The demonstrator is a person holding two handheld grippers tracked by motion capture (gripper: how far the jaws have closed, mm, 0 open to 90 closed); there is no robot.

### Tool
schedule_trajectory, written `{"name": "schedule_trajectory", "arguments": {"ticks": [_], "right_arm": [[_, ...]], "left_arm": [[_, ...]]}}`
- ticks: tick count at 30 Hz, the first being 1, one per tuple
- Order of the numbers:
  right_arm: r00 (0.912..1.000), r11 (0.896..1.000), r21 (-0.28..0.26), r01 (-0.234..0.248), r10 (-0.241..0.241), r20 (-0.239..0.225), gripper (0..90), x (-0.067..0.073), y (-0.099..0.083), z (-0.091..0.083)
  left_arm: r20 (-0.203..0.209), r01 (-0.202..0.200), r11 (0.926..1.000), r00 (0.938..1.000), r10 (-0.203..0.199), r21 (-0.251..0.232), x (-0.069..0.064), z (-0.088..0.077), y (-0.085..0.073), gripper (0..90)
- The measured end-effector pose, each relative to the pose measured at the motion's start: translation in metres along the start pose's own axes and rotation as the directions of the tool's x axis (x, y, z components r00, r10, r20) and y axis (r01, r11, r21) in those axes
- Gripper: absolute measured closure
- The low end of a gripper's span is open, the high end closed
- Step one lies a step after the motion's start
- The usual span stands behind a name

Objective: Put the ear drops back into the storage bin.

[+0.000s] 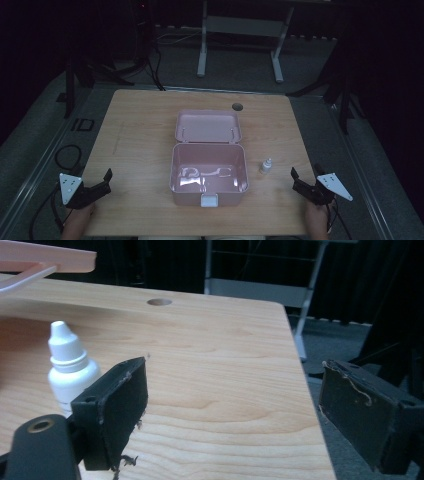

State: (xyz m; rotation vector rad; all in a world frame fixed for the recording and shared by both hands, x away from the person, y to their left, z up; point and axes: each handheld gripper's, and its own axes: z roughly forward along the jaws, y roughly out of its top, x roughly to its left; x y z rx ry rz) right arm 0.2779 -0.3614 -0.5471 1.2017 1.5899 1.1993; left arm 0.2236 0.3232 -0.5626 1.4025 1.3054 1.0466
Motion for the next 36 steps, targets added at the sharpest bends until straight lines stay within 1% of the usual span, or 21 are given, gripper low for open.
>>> {"name": "schedule_trajectory", "arguments": {"ticks": [2,4,5,6,8,12,13,17,19,21,22,23,24,25,26,27,28,30,31,34,36], "right_arm": [[1.0,1.0,0.022,0.004,-0.004,-0.009,12.5,0.0,0.001,0.002],[0.9992,0.999,0.029,-0.018,0.019,-0.036,12.9,0.001,0.003,0.002],[0.9986,0.999,0.028,-0.017,0.019,-0.049,12.9,0.003,0.005,0.002],[0.9985,1.0,0.024,-0.007,0.008,-0.054,12.9,0.005,0.007,0.001],[0.997,0.999,0.037,-0.003,0.006,-0.077,12.9,0.009,0.009,0.003],[0.9955,0.997,0.065,0.034,-0.028,-0.09,12.9,0.013,0.01,0.005],[0.9948,0.997,0.066,0.036,-0.03,-0.098,12.9,0.013,0.011,0.006],[0.9927,0.996,0.091,0.02,-0.009,-0.12,13.1,0.011,0.015,0.006],[0.9945,0.99,0.137,0.024,-0.009,-0.105,13.4,0.008,0.018,0.009],[0.994,0.982,0.187,0.005,0.015,-0.108,14.4,0.003,0.02,0.01],[0.9933,0.975,0.224,-0.006,0.032,-0.111,15.2,0.001,0.022,0.011],[0.99,0.964,0.267,-0.014,0.051,-0.131,15.2,-0.001,0.024,0.012],[0.9868,0.949,0.315,-0.018,0.067,-0.147,15.2,-0.003,0.027,0.013],[0.9859,0.932,0.363,-0.018,0.077,-0.149,15.2,-0.004,0.029,0.015],[0.9853,0.916,0.401,-0.01,0.077,-0.152,15.2,-0.004,0.031,0.016],[0.9847,0.897,0.442,-0.003,0.08,-0.155,15.1,-0.005,0.033,0.017],[0.9847,0.88,0.474,0.011,0.073,-0.158,15.1,-0.005,0.035,0.018],[0.9837,0.848,0.529,0.039,0.06,-0.169,14.9,-0.005,0.038,0.02],[0.9834,0.835,0.548,0.049,0.055,-0.173,14.9,-0.004,0.04,0.02],[0.9794,0.801,0.594,0.074,0.054,-0.195,14.9,-0.005,0.044,0.022],[0.9782,0.779,0.621,0.082,0.056,-0.2,14.0,-0.005,0.045,0.023]], "left_arm": [[0.0,-0.001,1.0,1.0,0.001,0.0,0.0,0.0,0.0,0.4],[0.002,-0.001,1.0,1.0,0.001,-0.001,0.0,0.0,0.0,0.4],[0.003,-0.001,1.0,1.0,0.001,0.001,0.0,0.0,0.0,0.4],[0.003,0.0,1.0,1.0,0.0,0.001,0.0,0.0,0.0,0.4],[0.004,-0.001,1.0,1.0,0.001,0.001,0.0,0.0,0.0,0.3],[0.005,-0.002,1.0,1.0,0.002,0.0,0.0,0.0,0.0,0.4],[0.005,-0.001,1.0,1.0,0.001,-0.001,0.0,0.0,0.0,0.3],[0.006,-0.001,1.0,1.0,0.001,0.0,0.0,0.0,0.0,0.4],[0.006,-0.002,1.0,1.0,0.002,0.0,0.0,0.0,0.0,0.4],[0.007,-0.001,1.0,1.0,0.001,0.001,0.0,0.0,0.0,0.4],[0.008,-0.001,1.0,1.0,0.001,0.002,0.0,0.0,0.0,0.4],[0.01,-0.001,1.0,0.9999,0.001,0.003,0.0,0.0,0.0,0.4],[0.011,-0.002,1.0,0.9999,0.002,0.004,0.0,0.0,0.0,0.3],[0.011,-0.003,1.0,0.9999,0.003,0.004,0.0,0.0,0.0,0.4],[0.011,-0.002,1.0,0.9999,0.002,0.004,0.0,0.0,0.0,0.4],[0.011,-0.003,1.0,0.9999,0.003,0.005,0.0,0.0,0.0,0.3],[0.012,-0.003,1.0,0.9999,0.003,0.005,0.0,0.0,0.0,0.4],[0.012,-0.003,1.0,0.9999,0.003,0.006,0.0,0.0,0.0,0.4],[0.012,-0.002,1.0,0.9999,0.002,0.007,0.0,0.001,0.0,0.4],[0.012,-0.003,1.0,0.9999,0.003,0.007,0.0,0.001,0.0,0.4],[0.011,-0.004,1.0,0.9999,0.004,0.007,0.0,0.0,0.0,0.3]]}}
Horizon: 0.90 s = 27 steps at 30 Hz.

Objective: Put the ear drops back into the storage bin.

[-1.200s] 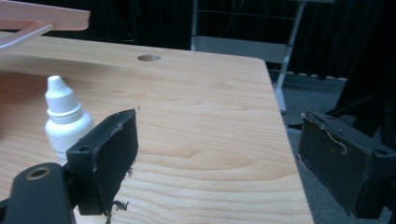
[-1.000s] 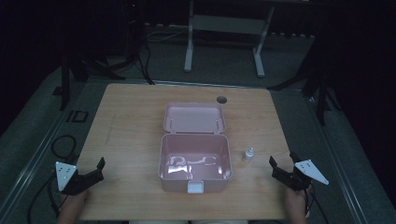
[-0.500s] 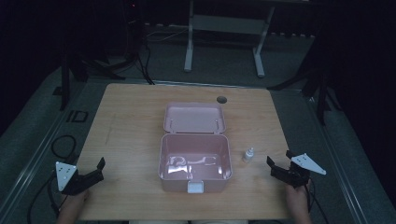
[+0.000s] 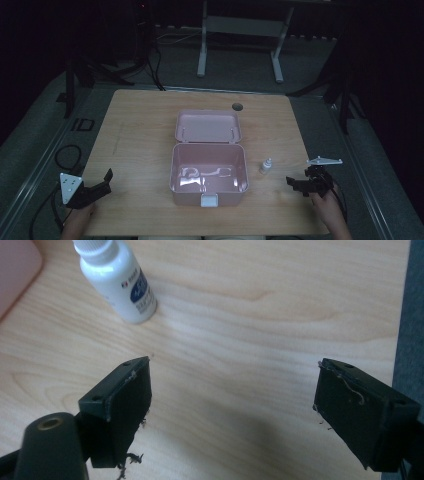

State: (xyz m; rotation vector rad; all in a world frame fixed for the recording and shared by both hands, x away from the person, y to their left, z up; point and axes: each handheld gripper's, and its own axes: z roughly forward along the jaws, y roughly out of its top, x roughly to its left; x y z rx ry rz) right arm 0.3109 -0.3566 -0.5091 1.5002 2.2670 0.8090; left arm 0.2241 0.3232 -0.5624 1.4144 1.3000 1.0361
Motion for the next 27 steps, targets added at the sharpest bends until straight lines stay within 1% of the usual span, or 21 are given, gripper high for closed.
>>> {"name": "schedule_trajectory", "arguments": {"ticks": [1,3,6,8,10,12,15,17,21,24,27], "right_arm": [[1.0,1.0,0.025,0.007,-0.007,-0.006,13.6,0.001,0.001,0.0],[0.9999,0.999,0.048,0.016,-0.016,0.001,13.5,0.002,0.002,0.0],[0.9996,0.994,0.106,0.024,-0.022,-0.019,13.0,0.004,0.005,-0.001],[0.9988,0.987,0.158,0.021,-0.013,-0.048,12.9,0.004,0.007,0.001],[0.998,0.976,0.213,0.04,-0.029,-0.056,12.9,0.006,0.008,0.002],[0.9967,0.963,0.259,0.068,-0.054,-0.061,12.9,0.007,0.009,0.003],[0.9941,0.944,0.313,0.101,-0.083,-0.069,13.0,0.009,0.01,0.003],[0.992,0.928,0.352,0.124,-0.106,-0.069,13.7,0.01,0.011,0.003],[0.9876,0.901,0.406,0.156,-0.132,-0.085,13.9,0.013,0.013,0.002],[0.9825,0.875,0.447,0.184,-0.15,-0.111,13.8,0.015,0.015,0.001],[0.9776,0.844,0.493,0.209,-0.166,-0.13,13.9,0.018,0.017,0.001]], "left_arm": [[0.0,0.0,1.0,1.0,0.0,0.0,0.0,0.0,0.0,0.4],[0.0,0.0,1.0,1.0,0.0,0.0,0.0,0.0,0.0,0.4],[0.0,0.0,1.0,1.0,0.0,-0.001,0.0,0.0,0.0,0.4],[0.0,0.0,1.0,1.0,0.0,-0.001,0.0,0.0,0.0,0.4],[0.0,0.0,1.0,1.0,0.0,-0.001,0.0,0.0,0.0,0.4],[0.0,0.0,1.0,1.0,0.0,-0.001,0.0,0.0,0.0,0.4],[0.002,0.001,1.0,1.0,-0.001,-0.002,0.0,0.0,0.0,0.4],[0.003,0.001,1.0,1.0,-0.001,-0.002,0.0,0.0,0.0,0.3],[0.004,0.001,1.0,1.0,-0.001,-0.003,0.0,0.0,0.0,0.3],[0.005,0.0,1.0,1.0,0.0,-0.003,0.0,0.0,0.0,0.4],[0.008,-0.001,1.0,1.0,0.001,-0.004,0.0,0.0,0.0,0.4]]}}
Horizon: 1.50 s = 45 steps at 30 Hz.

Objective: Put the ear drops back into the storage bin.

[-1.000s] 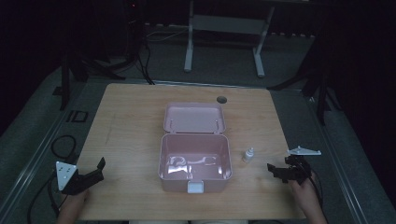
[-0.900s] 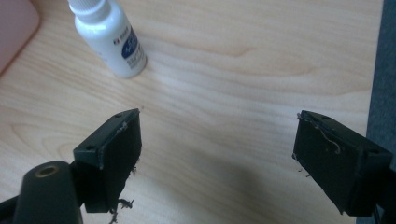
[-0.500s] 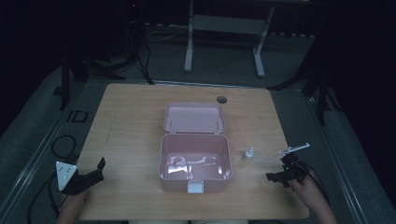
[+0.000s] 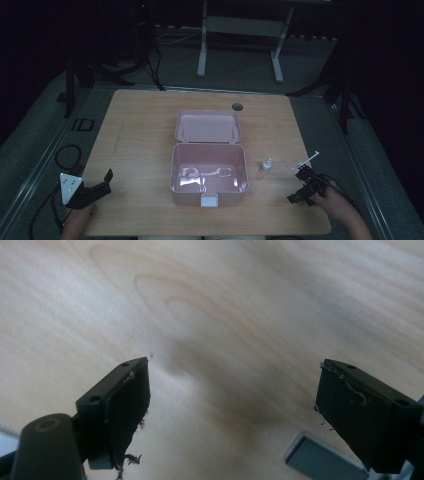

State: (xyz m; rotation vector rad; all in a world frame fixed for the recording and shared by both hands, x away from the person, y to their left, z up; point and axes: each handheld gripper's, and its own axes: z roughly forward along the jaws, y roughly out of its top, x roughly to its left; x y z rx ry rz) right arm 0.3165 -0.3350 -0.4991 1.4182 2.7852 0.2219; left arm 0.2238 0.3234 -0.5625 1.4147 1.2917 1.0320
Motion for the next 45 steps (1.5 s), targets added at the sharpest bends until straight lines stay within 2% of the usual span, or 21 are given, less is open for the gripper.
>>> {"name": "schedule_trajectory", "arguments": {"ticks": [2,4,7,11,12,15,22,25,31,45], "right_arm": [[0.9998,1.0,0.03,0.001,0.0,-0.021,13.9,0.001,0.001,0.0],[0.9998,0.997,0.071,0.007,-0.005,-0.018,13.8,0.003,0.003,0.0],[0.9993,0.993,0.117,0.008,-0.003,-0.036,12.8,0.007,0.005,0.0],[0.998,0.987,0.154,0.047,-0.04,-0.049,11.1,0.012,0.007,0.0],[0.9978,0.986,0.156,0.061,-0.056,-0.034,11.1,0.012,0.008,-0.001],[0.9961,0.984,0.154,0.088,-0.085,-0.022,11.2,0.013,0.011,-0.003],[0.9967,0.988,0.132,0.079,-0.076,-0.028,13.0,0.007,0.024,-0.005],[0.9969,0.99,0.117,0.078,-0.077,-0.017,13.0,0.005,0.031,-0.007],[0.9983,0.993,0.1,0.057,-0.055,-0.021,13.0,0.002,0.048,-0.007],[0.9967,0.991,0.105,0.08,-0.077,-0.027,13.9,0.004,0.086,-0.004]], "left_arm": [[0.0,0.0,1.0,1.0,0.0,0.0,0.0,0.0,0.0,0.4],[0.0,0.0,1.0,1.0,0.0,0.0,0.0,0.0,0.0,0.4],[0.0,0.001,1.0,1.0,-0.001,0.0,0.0,0.0,0.0,0.4],[0.001,0.001,1.0,1.0,-0.001,0.0,0.0,0.0,0.0,0.4],[0.001,0.001,1.0,1.0,-0.001,0.0,0.0,0.0,0.0,0.4],[0.0,0.0,1.0,1.0,0.0,0.0,0.0,0.0,0.0,0.4],[0.0,0.001,1.0,1.0,-0.001,0.0,0.0,0.0,0.0,0.4],[0.0,0.0,1.0,1.0,0.0,0.002,0.0,0.0,0.0,0.4],[0.001,0.001,1.0,1.0,-0.001,0.001,0.0,0.0,0.0,0.4],[0.004,0.002,1.0,1.0,-0.002,0.003,0.0,0.0,0.0,0.4]]}}
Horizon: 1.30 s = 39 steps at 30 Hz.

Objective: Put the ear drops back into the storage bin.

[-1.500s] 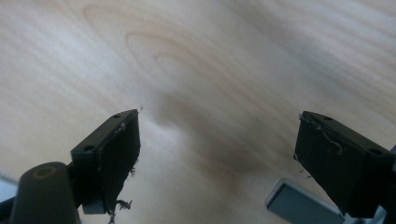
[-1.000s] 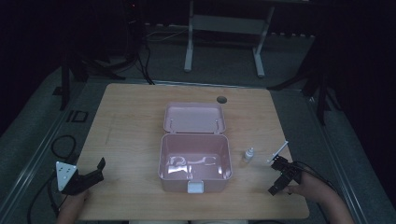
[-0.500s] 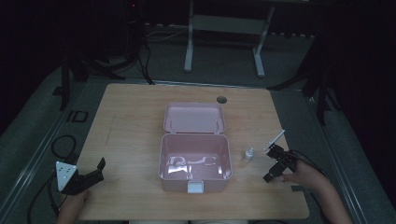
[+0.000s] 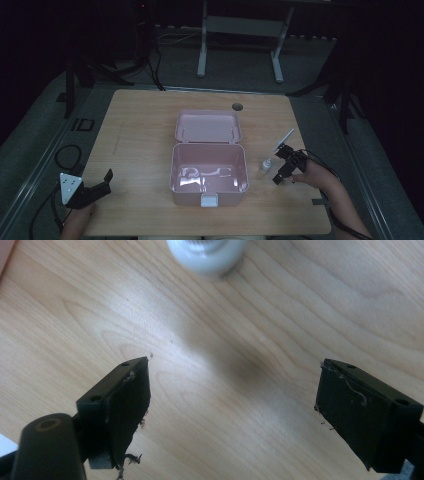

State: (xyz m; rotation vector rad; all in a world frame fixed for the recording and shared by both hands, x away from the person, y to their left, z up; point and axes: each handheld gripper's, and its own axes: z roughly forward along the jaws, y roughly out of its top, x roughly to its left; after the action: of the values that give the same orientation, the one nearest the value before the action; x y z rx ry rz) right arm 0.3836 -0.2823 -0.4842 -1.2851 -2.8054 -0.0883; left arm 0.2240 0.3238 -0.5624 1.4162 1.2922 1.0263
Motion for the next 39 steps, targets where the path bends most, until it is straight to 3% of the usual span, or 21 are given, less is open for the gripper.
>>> {"name": "schedule_trajectory", "arguments": {"ticks": [14,21,29,35,39], "right_arm": [[0.9999,1.0,-0.007,0.012,-0.012,-0.002,14.7,0.005,0.035,0.006],[0.9994,0.999,0.001,0.035,-0.035,-0.002,20.0,0.009,0.047,0.01],[0.9965,0.998,-0.001,0.07,-0.069,0.046,41.0,0.011,0.054,0.014],[0.9928,0.994,0.034,0.107,-0.108,0.052,51.0,0.016,0.058,0.019],[0.9926,0.994,0.045,0.104,-0.107,0.058,54.8,0.016,0.06,0.02]], "left_arm": [[0.004,-0.002,1.0,1.0,0.002,0.0,0.0,0.0,0.0,0.3],[0.005,-0.002,1.0,1.0,0.002,0.0,0.0,0.0,0.0,0.3],[0.006,-0.001,1.0,1.0,0.001,-0.001,0.0,0.0,0.0,0.4],[0.007,-0.001,1.0,1.0,0.001,-0.002,0.0,0.0,0.0,0.4],[0.006,-0.003,1.0,1.0,0.003,-0.002,0.0,0.0,0.0,0.4]]}}
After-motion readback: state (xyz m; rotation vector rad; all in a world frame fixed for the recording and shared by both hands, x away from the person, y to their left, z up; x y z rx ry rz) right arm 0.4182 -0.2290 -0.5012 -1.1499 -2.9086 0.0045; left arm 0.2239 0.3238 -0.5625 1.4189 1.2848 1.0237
